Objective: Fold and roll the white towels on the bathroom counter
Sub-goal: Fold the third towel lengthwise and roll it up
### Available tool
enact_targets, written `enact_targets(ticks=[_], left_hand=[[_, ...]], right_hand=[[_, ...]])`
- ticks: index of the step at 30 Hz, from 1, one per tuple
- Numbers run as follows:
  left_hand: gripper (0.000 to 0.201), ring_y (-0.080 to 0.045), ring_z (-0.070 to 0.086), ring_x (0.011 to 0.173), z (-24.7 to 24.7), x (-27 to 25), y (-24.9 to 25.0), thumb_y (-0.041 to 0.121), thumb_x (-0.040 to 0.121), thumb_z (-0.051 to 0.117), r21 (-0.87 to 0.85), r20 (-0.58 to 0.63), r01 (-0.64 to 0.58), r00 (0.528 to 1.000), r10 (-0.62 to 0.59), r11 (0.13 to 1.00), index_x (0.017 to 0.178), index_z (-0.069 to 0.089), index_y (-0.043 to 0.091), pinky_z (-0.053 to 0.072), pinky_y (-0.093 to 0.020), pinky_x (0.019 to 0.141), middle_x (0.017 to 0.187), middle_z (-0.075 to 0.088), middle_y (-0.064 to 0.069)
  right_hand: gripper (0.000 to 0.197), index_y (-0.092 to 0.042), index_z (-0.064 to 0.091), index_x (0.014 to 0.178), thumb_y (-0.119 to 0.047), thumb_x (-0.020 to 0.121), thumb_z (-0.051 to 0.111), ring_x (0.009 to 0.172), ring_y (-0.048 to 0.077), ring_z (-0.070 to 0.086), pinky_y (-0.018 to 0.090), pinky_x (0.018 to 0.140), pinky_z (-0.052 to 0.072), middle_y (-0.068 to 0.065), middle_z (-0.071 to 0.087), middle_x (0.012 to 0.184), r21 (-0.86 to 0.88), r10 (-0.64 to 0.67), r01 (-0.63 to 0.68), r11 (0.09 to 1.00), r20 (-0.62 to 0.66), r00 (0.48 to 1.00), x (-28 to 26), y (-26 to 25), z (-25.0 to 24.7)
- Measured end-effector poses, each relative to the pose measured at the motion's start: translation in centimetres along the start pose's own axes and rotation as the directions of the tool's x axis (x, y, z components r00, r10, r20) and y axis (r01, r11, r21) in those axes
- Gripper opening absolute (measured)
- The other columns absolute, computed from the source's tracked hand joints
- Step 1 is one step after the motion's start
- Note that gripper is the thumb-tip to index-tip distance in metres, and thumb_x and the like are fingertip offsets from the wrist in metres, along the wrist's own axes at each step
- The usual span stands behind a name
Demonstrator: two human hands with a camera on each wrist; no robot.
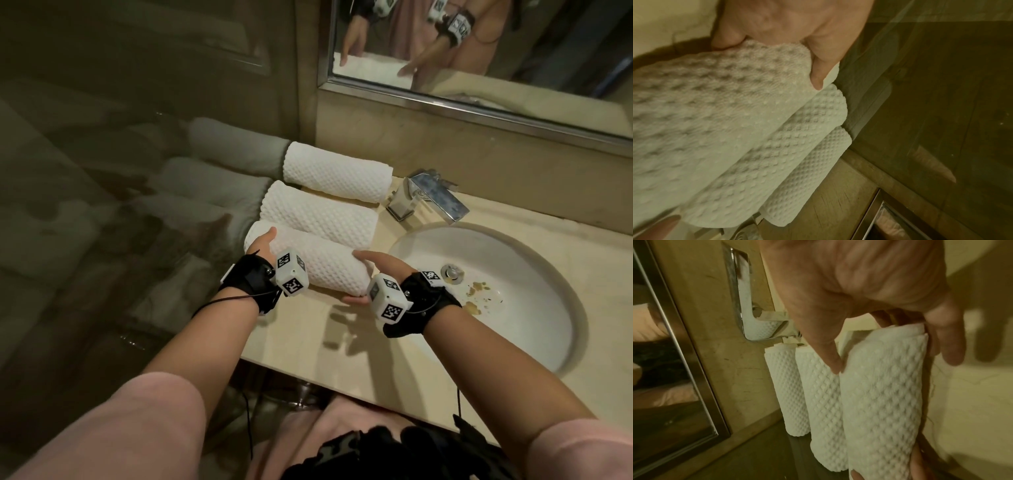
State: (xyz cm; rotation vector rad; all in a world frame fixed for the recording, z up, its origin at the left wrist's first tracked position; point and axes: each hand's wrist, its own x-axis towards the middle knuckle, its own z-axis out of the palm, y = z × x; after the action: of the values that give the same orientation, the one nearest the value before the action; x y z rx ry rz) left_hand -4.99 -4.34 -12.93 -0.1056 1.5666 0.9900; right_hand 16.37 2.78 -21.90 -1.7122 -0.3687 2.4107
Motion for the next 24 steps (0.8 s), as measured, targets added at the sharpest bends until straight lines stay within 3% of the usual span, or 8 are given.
enact_targets(ticks=[3, 7, 8, 11, 15, 17, 21, 24], left_hand=[[0.056, -0.03, 0.062, 0.084, 0.8, 0.2, 0.7, 0.041, 0.1, 0.04, -0.004, 0.053, 0.015, 0.999, -0.014, 1.0, 0.138, 0.043, 0.001, 0.036, -0.028, 0.053, 0.133, 0.054, -0.017], [0.057, -0.03, 0.06, 0.107, 1.6, 1.6, 1.8, 0.044, 0.099, 0.041, 0.011, 0.066, -0.004, 0.998, 0.003, 1.0, 0.139, 0.043, 0.004, 0.039, -0.029, 0.054, 0.142, 0.047, -0.012], [0.057, -0.025, 0.063, 0.105, 1.8, 2.1, 1.9, 0.046, 0.099, 0.04, -0.011, 0.087, -0.004, 0.996, 0.005, 1.0, 0.14, 0.043, 0.006, 0.041, -0.028, 0.052, 0.139, 0.051, -0.01], [0.05, -0.022, 0.063, 0.058, 2.1, 3.5, 2.6, 0.05, 0.096, 0.043, -0.013, 0.077, -0.005, 0.997, 0.006, 1.0, 0.127, 0.052, 0.012, 0.045, -0.025, 0.047, 0.109, 0.065, -0.009], [0.05, -0.022, 0.057, 0.056, 2.4, 5.2, 3.5, 0.056, 0.092, 0.047, 0.037, 0.055, 0.016, 0.998, -0.018, 0.999, 0.109, 0.053, 0.009, 0.046, -0.024, 0.051, 0.063, 0.06, -0.008], [0.047, -0.021, 0.059, 0.055, 2.8, 6.1, 3.9, 0.056, 0.092, 0.048, 0.032, 0.058, 0.021, 0.998, -0.023, 0.999, 0.103, 0.051, 0.011, 0.047, -0.022, 0.044, 0.071, 0.058, -0.008], [0.049, -0.022, 0.059, 0.066, 3.1, 8.1, 4.7, 0.056, 0.091, 0.049, 0.05, 0.056, 0.013, 0.998, -0.015, 0.999, 0.099, 0.054, 0.008, 0.046, -0.03, 0.058, 0.079, 0.058, -0.008], [0.048, -0.021, 0.059, 0.061, 3.1, 8.9, 4.9, 0.056, 0.09, 0.05, 0.039, 0.061, 0.012, 0.998, -0.014, 0.999, 0.091, 0.055, 0.008, 0.046, -0.027, 0.056, 0.077, 0.058, -0.007]], right_hand=[[0.098, -0.021, 0.043, 0.134, -0.022, 0.049, 0.092, 0.102, 0.049, 0.062, 0.06, 0.082, 0.051, 0.017, 0.045, 0.138, -0.012, -0.047, 0.046, 0.999, -0.063, 0.997, 0.4, -1.3, 0.7], [0.078, -0.017, 0.044, 0.133, -0.028, 0.067, 0.083, 0.108, 0.041, 0.062, 0.054, 0.088, 0.051, 0.019, 0.057, 0.128, -0.032, -0.086, 0.084, 0.996, -0.077, 0.993, 0.4, -2.7, 1.4], [0.074, -0.016, 0.044, 0.134, -0.031, 0.071, 0.08, 0.11, 0.04, 0.061, 0.053, 0.088, 0.051, 0.019, 0.059, 0.127, -0.03, -0.088, 0.086, 0.996, -0.082, 0.993, 0.5, -3.1, 1.5], [0.066, -0.015, 0.044, 0.134, -0.034, 0.078, 0.074, 0.115, 0.038, 0.057, 0.05, 0.09, 0.05, 0.017, 0.058, 0.131, -0.065, -0.106, 0.1, 0.993, -0.094, 0.99, 0.8, -4.3, 1.6], [0.087, -0.01, 0.051, 0.13, -0.037, 0.056, 0.087, 0.127, 0.038, 0.049, 0.053, 0.104, 0.036, 0.016, 0.05, 0.14, -0.184, -0.135, 0.11, 0.977, -0.129, 0.982, 2.8, -5.7, 0.6], [0.095, -0.008, 0.054, 0.128, -0.037, 0.045, 0.092, 0.13, 0.039, 0.044, 0.054, 0.103, 0.032, 0.015, 0.045, 0.143, -0.213, -0.148, 0.118, 0.97, -0.13, 0.98, 5.4, -6.7, -0.9], [0.079, -0.017, 0.06, 0.115, -0.04, 0.047, 0.093, 0.131, 0.041, 0.043, 0.06, 0.104, 0.03, 0.009, 0.038, 0.148, -0.249, -0.183, 0.136, 0.959, -0.176, 0.967, 7.4, -7.8, -2.2], [0.069, -0.015, 0.065, 0.103, -0.041, 0.046, 0.094, 0.111, 0.04, 0.055, 0.052, 0.102, 0.034, 0.011, 0.053, 0.136, -0.27, -0.181, 0.133, 0.954, -0.162, 0.97, 6.9, -8.3, -2.0]])
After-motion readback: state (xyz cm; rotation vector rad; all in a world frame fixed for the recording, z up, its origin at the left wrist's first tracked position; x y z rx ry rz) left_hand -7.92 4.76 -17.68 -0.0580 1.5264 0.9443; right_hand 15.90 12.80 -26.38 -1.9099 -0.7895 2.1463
